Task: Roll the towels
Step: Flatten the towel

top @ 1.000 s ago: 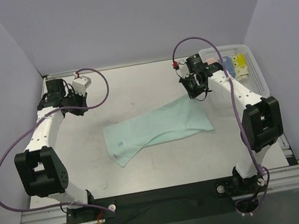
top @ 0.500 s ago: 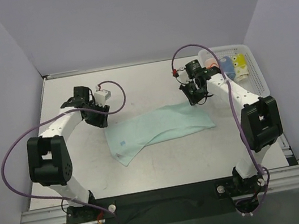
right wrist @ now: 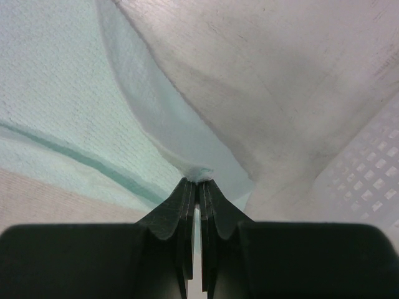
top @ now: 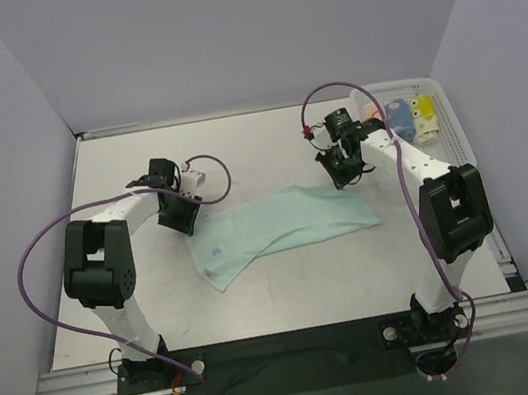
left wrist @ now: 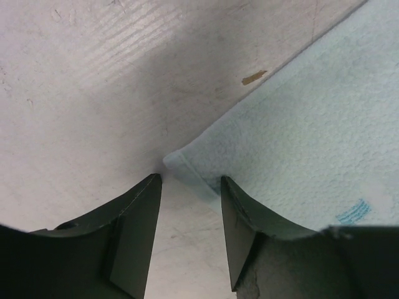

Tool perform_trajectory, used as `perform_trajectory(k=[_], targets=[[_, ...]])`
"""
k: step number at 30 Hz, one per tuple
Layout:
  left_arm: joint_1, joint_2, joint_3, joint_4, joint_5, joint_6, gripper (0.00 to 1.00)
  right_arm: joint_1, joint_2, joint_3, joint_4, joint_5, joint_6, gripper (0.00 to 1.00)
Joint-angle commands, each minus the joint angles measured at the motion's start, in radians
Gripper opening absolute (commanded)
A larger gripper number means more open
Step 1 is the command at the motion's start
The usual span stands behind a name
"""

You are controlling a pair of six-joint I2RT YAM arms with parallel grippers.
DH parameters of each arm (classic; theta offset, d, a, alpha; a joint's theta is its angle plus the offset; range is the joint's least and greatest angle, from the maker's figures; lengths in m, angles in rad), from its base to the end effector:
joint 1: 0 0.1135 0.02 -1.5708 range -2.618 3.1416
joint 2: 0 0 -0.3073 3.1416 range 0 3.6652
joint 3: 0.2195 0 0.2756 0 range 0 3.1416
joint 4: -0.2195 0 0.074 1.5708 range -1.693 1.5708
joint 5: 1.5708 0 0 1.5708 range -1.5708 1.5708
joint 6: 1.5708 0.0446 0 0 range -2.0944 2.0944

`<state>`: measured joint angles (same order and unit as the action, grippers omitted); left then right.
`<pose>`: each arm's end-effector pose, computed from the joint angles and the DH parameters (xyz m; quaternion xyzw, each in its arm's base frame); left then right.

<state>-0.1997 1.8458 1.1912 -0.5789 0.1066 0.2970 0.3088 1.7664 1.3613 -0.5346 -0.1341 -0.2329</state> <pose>0.3838 -0.0825 0.1814 0.2506 0.9520 -0.0443 0.1700 0.3986 0.1334 0.2686 -0.2738 0.9084 0.0754 0.3070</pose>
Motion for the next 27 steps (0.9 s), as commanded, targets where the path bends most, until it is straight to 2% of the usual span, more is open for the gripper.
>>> perform_trajectory(k=[1,3,4,6,7,8,12,17,22,27], targets=[[-0.017,0.055,0.001,0.045,-0.028,-0.012,0.53,-0.002,0.008,0.029,-0.025,0.010,0.004,0.00],[-0.030,0.067,0.002,0.047,-0.035,-0.013,0.48,-0.005,0.013,0.027,-0.025,0.010,0.006,0.00],[-0.038,0.076,0.001,0.045,-0.036,-0.010,0.37,-0.007,0.015,0.028,-0.025,0.010,0.007,0.00],[-0.049,0.078,-0.001,0.042,-0.044,-0.004,0.24,-0.016,0.016,0.032,-0.027,0.008,0.010,0.00],[-0.047,0.076,-0.002,0.044,-0.042,-0.007,0.07,-0.017,0.015,0.033,-0.025,0.001,0.012,0.00],[-0.044,0.064,0.001,0.042,-0.048,-0.010,0.00,-0.023,0.008,0.033,-0.025,-0.001,0.012,0.00],[-0.011,-0.020,0.033,0.001,-0.024,-0.012,0.00,-0.049,-0.042,0.027,-0.025,-0.039,0.003,0.00],[0.055,-0.301,0.022,-0.032,0.060,0.002,0.00,-0.088,-0.189,-0.040,-0.034,-0.125,-0.012,0.00],[0.072,-0.563,-0.066,-0.071,0.082,0.056,0.00,-0.085,-0.326,-0.120,-0.065,-0.196,-0.072,0.00],[0.112,-0.721,-0.068,-0.162,0.123,0.067,0.00,-0.088,-0.490,-0.177,-0.110,-0.245,-0.109,0.00]])
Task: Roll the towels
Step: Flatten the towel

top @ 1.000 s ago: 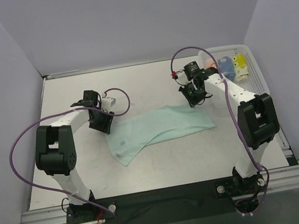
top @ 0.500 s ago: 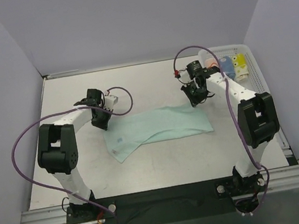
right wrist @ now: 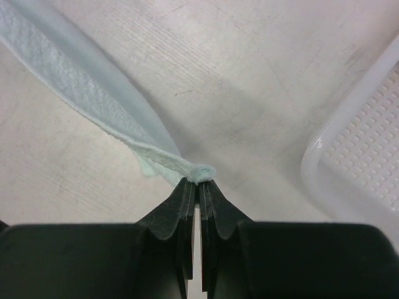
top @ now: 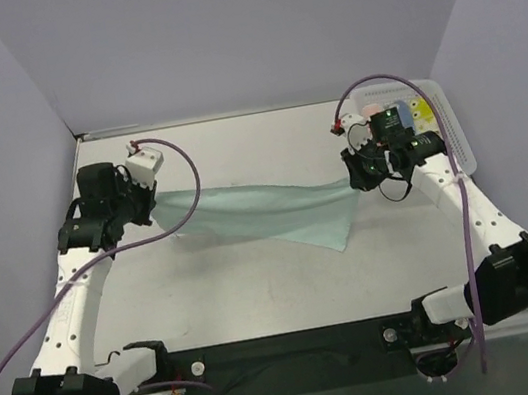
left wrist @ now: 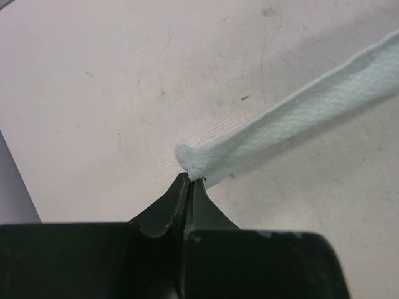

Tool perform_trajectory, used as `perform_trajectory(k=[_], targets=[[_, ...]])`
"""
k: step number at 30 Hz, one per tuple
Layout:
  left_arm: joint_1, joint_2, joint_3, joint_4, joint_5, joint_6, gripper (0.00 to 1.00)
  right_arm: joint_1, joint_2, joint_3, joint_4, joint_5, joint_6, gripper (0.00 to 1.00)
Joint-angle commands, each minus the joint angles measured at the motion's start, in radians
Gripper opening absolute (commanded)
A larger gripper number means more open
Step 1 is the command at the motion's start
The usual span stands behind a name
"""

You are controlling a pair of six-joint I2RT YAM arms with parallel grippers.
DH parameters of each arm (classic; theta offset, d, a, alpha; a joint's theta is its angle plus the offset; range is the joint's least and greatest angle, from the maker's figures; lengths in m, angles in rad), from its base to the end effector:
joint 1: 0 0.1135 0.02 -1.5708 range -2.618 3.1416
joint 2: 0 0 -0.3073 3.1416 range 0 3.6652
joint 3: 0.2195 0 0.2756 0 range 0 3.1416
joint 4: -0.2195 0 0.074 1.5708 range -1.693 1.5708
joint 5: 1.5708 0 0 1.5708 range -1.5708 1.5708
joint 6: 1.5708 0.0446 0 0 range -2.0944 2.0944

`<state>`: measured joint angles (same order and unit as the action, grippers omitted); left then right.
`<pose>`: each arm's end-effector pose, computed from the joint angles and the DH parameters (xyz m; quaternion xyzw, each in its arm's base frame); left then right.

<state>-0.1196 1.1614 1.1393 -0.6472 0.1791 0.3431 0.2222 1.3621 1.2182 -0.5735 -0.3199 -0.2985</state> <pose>0.2576 -0.0390 0.3763 0.2435 0.8637 -0.0316 0.4402 0.3079 0.0839 0.3585 -0.2950 0.8515 0.1293 0.4138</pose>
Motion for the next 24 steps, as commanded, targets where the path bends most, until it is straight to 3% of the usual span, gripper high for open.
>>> perform_trajectory(k=[1,8,12,17,24], targets=[[0.043,-0.098,-0.007,-0.110,0.075,0.022,0.00,-0.003,-0.124,-0.046,-0.075,-0.065,-0.045,0.00],[0.055,-0.383,-0.003,-0.276,0.059,0.046,0.00,0.002,-0.453,-0.103,-0.193,-0.070,-0.045,0.00],[0.055,-0.473,-0.019,-0.353,0.028,0.056,0.00,0.006,-0.511,-0.100,-0.232,-0.076,-0.010,0.00],[0.054,-0.407,-0.062,-0.341,0.016,0.057,0.00,0.029,-0.356,-0.114,-0.143,-0.067,0.012,0.00],[0.057,-0.069,-0.171,-0.070,-0.056,0.077,0.00,0.035,-0.017,-0.065,0.073,0.025,0.013,0.00]])
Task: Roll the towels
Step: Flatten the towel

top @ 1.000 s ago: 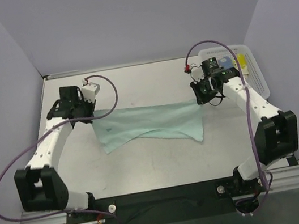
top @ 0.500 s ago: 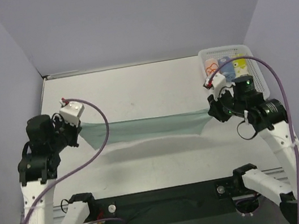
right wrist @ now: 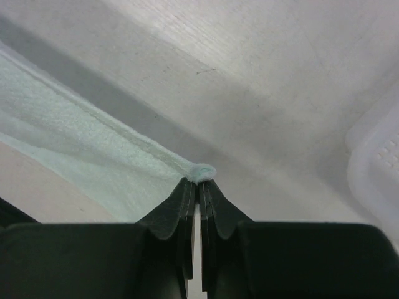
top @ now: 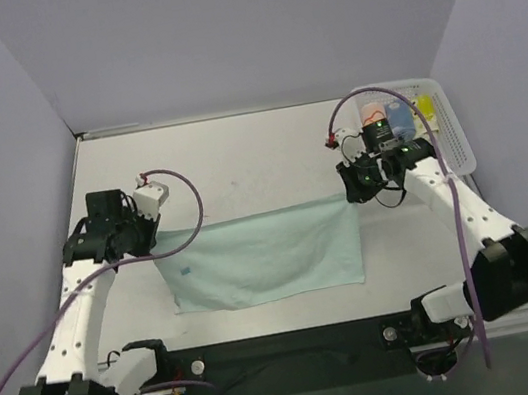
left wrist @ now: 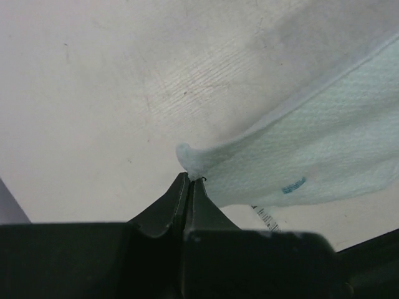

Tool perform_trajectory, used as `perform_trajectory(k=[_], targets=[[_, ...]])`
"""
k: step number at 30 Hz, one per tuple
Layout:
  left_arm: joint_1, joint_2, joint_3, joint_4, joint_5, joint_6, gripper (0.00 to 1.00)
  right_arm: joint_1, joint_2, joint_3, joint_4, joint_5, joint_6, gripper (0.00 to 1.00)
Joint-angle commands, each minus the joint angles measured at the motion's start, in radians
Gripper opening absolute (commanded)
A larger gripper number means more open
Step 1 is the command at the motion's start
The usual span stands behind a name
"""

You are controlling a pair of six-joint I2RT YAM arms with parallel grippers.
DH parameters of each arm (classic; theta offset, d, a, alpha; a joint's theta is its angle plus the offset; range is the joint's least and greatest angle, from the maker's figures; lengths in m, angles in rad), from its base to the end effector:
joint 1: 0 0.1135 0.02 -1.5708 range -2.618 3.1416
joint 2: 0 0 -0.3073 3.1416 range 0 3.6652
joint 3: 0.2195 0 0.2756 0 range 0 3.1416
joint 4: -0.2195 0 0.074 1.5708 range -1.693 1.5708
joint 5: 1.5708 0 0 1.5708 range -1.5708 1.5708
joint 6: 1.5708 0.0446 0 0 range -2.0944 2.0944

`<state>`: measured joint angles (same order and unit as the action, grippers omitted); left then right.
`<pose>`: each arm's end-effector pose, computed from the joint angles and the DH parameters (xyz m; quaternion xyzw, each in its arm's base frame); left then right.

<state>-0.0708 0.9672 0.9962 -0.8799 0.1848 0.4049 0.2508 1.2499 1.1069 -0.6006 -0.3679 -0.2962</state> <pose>0.1893 -0.0216 0.3457 0.2512 0.8980 -0.0268 0.3602 0.2701 0.0858 0.3479 -0.3139 0.8469 0.1585 0.3988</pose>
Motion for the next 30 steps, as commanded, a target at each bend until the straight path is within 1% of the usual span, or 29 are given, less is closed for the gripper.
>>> perform_trajectory(k=[1,2,3,4,5,6,8,9,11,12,15,18,19,20,21,22,23,24,25,26,27,28,29,30], targets=[[0.008,0.172,-0.039,0.195,-0.065,0.012,0.00,0.010,0.190,0.071,0.110,0.075,0.003,0.00],[0.009,0.217,-0.042,0.270,-0.071,-0.004,0.00,0.011,0.238,0.112,0.131,0.078,0.002,0.00],[0.009,0.316,-0.042,0.301,-0.080,-0.011,0.00,0.016,0.287,0.140,0.140,0.086,-0.001,0.00],[0.009,0.368,-0.025,0.324,-0.077,-0.015,0.00,0.022,0.381,0.165,0.150,0.093,-0.004,0.00],[0.011,0.424,-0.005,0.356,-0.074,-0.018,0.00,0.024,0.426,0.212,0.172,0.107,-0.004,0.00],[0.012,0.527,0.011,0.372,-0.071,-0.023,0.00,0.027,0.509,0.234,0.182,0.128,-0.001,0.00],[0.016,0.622,0.073,0.425,-0.067,-0.032,0.00,0.028,0.583,0.281,0.199,0.152,0.009,0.00],[0.017,0.707,0.096,0.439,-0.073,-0.034,0.00,0.030,0.645,0.318,0.200,0.168,0.009,0.00],[0.017,0.789,0.186,0.455,-0.073,-0.034,0.00,0.031,0.695,0.349,0.206,0.214,0.002,0.00],[0.019,0.861,0.221,0.456,-0.073,-0.035,0.00,0.034,0.712,0.355,0.214,0.230,-0.003,0.00],[0.017,0.971,0.327,0.461,-0.067,-0.046,0.00,0.041,0.790,0.409,0.228,0.287,-0.009,0.00],[0.016,1.039,0.407,0.457,-0.059,-0.043,0.00,0.036,0.822,0.467,0.232,0.307,0.006,0.00],[0.016,1.053,0.432,0.446,-0.054,-0.040,0.00,0.036,0.830,0.490,0.234,0.311,0.006,0.03],[0.017,1.068,0.453,0.406,-0.033,-0.028,0.11,0.038,0.836,0.504,0.231,0.319,0.002,0.19],[0.019,1.068,0.488,0.386,-0.015,-0.022,0.24,0.036,0.839,0.510,0.231,0.329,-0.004,0.32],[0.026,1.062,0.496,0.369,0.001,-0.021,0.39,0.035,0.833,0.525,0.228,0.334,-0.006,0.46],[0.031,1.050,0.499,0.354,0.016,-0.029,0.49,0.031,0.824,0.531,0.222,0.334,-0.011,0.57],[0.034,1.014,0.498,0.352,0.010,-0.037,0.69,0.030,0.795,0.539,0.211,0.325,-0.015,0.65],[0.039,0.993,0.499,0.349,-0.004,-0.049,0.76,0.028,0.778,0.548,0.178,0.314,-0.027,0.68],[0.048,0.973,0.504,0.332,-0.021,-0.069,0.85,0.028,0.758,0.565,0.154,0.299,-0.035,0.70],[0.054,0.923,0.507,0.322,-0.016,-0.075,0.97,0.028,0.714,0.570,0.128,0.262,-0.041,0.75],[0.061,0.892,0.501,0.312,-0.001,-0.083,0.97,0.028,0.689,0.570,0.081,0.238,-0.053,0.77],[0.095,0.822,0.492,0.302,0.051,-0.101,0.97,0.028,0.663,0.558,0.059,0.216,-0.058,0.80],[0.106,0.785,0.480,0.300,0.083,-0.115,0.97,0.030,0.613,0.547,0.038,0.198,-0.061,0.81]])
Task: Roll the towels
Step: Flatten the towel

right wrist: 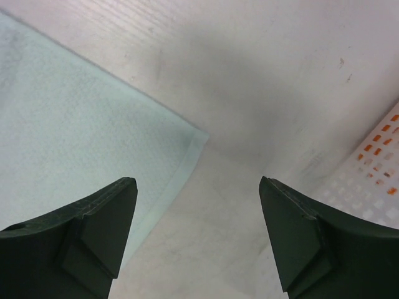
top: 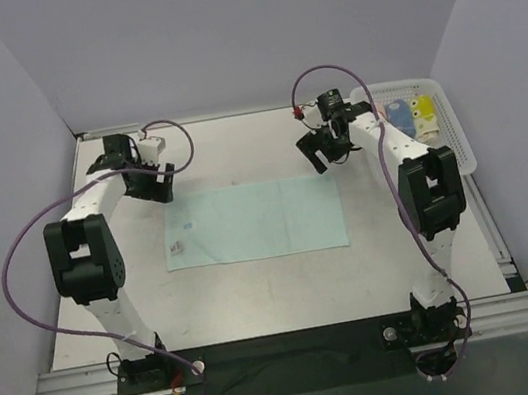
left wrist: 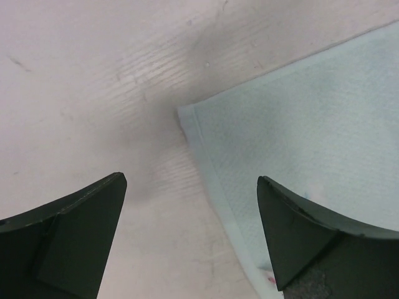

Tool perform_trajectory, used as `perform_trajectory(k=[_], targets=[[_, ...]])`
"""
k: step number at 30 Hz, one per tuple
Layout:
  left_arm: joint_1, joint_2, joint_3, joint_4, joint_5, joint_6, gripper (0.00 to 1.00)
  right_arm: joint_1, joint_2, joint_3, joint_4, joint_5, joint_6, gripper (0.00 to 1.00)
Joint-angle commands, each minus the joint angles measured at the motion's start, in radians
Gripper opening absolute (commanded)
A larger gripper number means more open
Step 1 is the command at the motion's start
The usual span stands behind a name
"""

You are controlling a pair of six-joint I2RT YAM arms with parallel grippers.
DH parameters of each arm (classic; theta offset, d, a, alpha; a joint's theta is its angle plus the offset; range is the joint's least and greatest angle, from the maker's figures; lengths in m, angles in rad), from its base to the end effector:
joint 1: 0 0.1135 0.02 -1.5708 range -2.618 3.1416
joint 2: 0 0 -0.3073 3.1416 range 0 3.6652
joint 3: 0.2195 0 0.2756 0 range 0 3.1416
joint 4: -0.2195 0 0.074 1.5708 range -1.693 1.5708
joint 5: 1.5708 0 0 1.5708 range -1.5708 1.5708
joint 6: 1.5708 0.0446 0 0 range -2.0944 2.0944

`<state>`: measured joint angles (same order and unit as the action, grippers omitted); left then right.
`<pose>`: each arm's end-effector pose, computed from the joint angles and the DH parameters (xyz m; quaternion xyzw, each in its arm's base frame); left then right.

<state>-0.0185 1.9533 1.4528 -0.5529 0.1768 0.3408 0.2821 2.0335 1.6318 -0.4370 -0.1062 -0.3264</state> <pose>0.4576 -0.0163 0.2197 0.1943 0.9434 -0.0434 0.2652 0.4859 0.1458 0.2505 -0.2975 0.8839 0.0416 0.3584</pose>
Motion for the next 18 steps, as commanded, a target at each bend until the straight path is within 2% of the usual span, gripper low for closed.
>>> perform_trajectory(k=[1,4,5,7,8,10,11,13,14,18], targets=[[0.069,-0.240,-0.009,-0.030,0.128,-0.060,0.97,0.005,-0.194,0.005,-0.172,-0.100,-0.037,0.82],[0.121,-0.358,-0.061,-0.036,0.230,-0.134,0.97,0.020,-0.277,-0.085,-0.241,-0.134,-0.034,0.83],[0.129,-0.376,-0.077,-0.082,0.256,-0.160,0.97,0.029,-0.297,-0.113,-0.252,-0.147,-0.031,0.82],[0.134,-0.413,-0.098,-0.152,0.286,-0.103,0.96,0.043,-0.347,-0.203,-0.269,-0.162,-0.016,0.70],[0.134,-0.422,-0.133,-0.212,0.302,-0.054,0.87,0.060,-0.357,-0.231,-0.273,-0.161,0.001,0.62],[0.126,-0.429,-0.178,-0.255,0.299,-0.034,0.69,0.068,-0.375,-0.291,-0.282,-0.176,0.049,0.54],[0.126,-0.432,-0.202,-0.269,0.276,-0.036,0.45,0.074,-0.380,-0.308,-0.282,-0.185,0.062,0.46],[0.121,-0.433,-0.273,-0.277,0.270,-0.029,0.27,0.081,-0.380,-0.345,-0.284,-0.191,0.101,0.38],[0.118,-0.432,-0.291,-0.277,0.256,-0.029,0.15,0.084,-0.375,-0.352,-0.282,-0.190,0.108,0.31],[0.088,-0.403,-0.365,-0.280,0.228,-0.034,0.06,0.095,-0.337,-0.391,-0.279,-0.187,0.153,0.21]])
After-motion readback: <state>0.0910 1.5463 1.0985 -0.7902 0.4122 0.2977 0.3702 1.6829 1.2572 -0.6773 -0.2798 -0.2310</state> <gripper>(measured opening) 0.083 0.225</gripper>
